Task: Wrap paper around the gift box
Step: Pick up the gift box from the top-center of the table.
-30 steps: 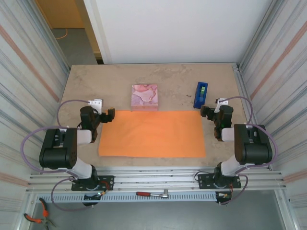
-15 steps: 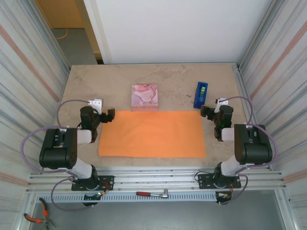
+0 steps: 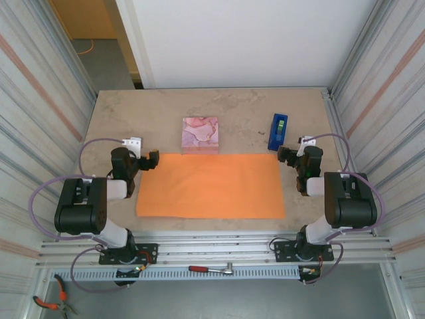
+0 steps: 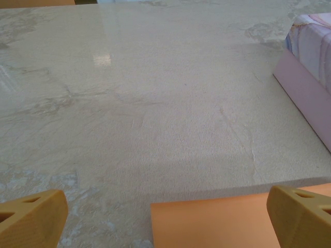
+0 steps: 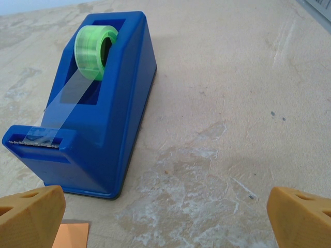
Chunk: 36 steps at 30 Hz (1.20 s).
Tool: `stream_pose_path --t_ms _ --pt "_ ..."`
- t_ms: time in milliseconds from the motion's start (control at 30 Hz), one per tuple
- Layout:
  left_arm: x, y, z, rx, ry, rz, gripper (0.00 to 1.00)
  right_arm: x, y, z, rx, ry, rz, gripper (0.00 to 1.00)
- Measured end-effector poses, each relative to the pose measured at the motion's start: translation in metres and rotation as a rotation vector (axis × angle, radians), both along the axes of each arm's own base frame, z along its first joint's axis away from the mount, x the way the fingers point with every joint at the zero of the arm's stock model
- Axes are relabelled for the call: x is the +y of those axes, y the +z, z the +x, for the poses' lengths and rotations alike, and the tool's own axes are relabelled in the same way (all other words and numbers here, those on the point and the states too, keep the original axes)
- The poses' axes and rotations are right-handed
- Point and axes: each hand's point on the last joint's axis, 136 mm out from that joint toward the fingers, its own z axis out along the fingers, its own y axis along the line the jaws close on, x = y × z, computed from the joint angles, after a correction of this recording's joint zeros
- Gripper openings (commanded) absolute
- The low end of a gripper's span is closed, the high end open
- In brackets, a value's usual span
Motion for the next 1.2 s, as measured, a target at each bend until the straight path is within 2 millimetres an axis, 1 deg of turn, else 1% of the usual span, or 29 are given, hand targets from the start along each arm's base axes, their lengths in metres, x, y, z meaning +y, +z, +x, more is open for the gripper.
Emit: stream_pose_path --t_ms 133,167,200,233,300,400,433,467,533,633,733,767,800,867,933,967,1067,1133,1200 --pt "0.0 0.001 -0.002 0.01 0.0 0.0 0.99 -0.006 0.0 -0.001 0.031 -0.043 -0.022 0.98" --pt "0.0 0.003 -0.003 0.012 0.001 0.0 0.99 -0.009 0.002 0.0 0.06 -0.061 -0.029 0.98" --pt "0.0 0.007 -0.003 0.01 0.001 0.0 0.99 -0.012 0.01 0.005 0.074 -0.076 -0.035 0.98" --pt "0.0 0.011 -0.003 0.005 0.001 0.0 0.99 -0.015 0.021 0.012 0.072 -0.089 -0.038 0.98" --pt "0.0 0.023 -0.002 -0.009 0.001 0.0 0.99 -0.02 0.062 0.028 0.017 -0.111 -0.023 0.98" --pt "0.0 0.04 0.003 -0.017 0.003 0.001 0.99 -0.024 0.112 0.038 -0.056 -0.132 0.019 0.98" --pt "0.0 0.046 0.006 -0.017 0.007 -0.001 0.99 -0.024 0.123 0.039 -0.066 -0.133 0.038 0.99" --pt "-0.001 0.053 0.009 -0.021 0.01 -0.009 0.98 -0.022 0.134 0.041 -0.075 -0.128 0.062 0.98" --pt "0.0 0.068 0.017 -0.022 0.027 -0.04 0.99 -0.016 0.147 0.043 -0.076 -0.111 0.11 0.98" --pt "-0.003 0.092 0.031 -0.009 0.046 -0.117 0.99 0.001 0.157 0.045 -0.048 -0.077 0.19 0.98" --pt "-0.012 0.117 0.049 0.006 0.035 -0.205 0.98 0.027 0.165 0.046 -0.023 -0.03 0.261 0.98" --pt "-0.017 0.123 0.055 0.015 0.024 -0.238 0.97 0.04 0.167 0.047 -0.012 -0.005 0.287 0.98" --pt "-0.023 0.127 0.061 0.026 0.011 -0.268 0.97 0.051 0.168 0.049 -0.004 0.02 0.302 0.98" --pt "-0.036 0.127 0.07 0.071 -0.014 -0.33 0.94 0.081 0.167 0.052 0.027 0.082 0.332 0.98" --pt "-0.051 0.119 0.076 0.134 -0.04 -0.383 0.91 0.112 0.161 0.057 0.063 0.146 0.354 0.99" --pt "-0.06 0.111 0.078 0.173 -0.058 -0.407 0.9 0.129 0.157 0.059 0.086 0.179 0.368 1.0" --pt "-0.088 0.085 0.079 0.288 -0.103 -0.457 0.87 0.173 0.139 0.066 0.17 0.261 0.418 0.94" --pt "-0.104 0.069 0.075 0.353 -0.129 -0.477 0.84 0.196 0.124 0.073 0.232 0.297 0.457 0.88" --pt "-0.118 0.054 0.07 0.416 -0.153 -0.497 0.82 0.216 0.108 0.081 0.293 0.323 0.499 0.84"
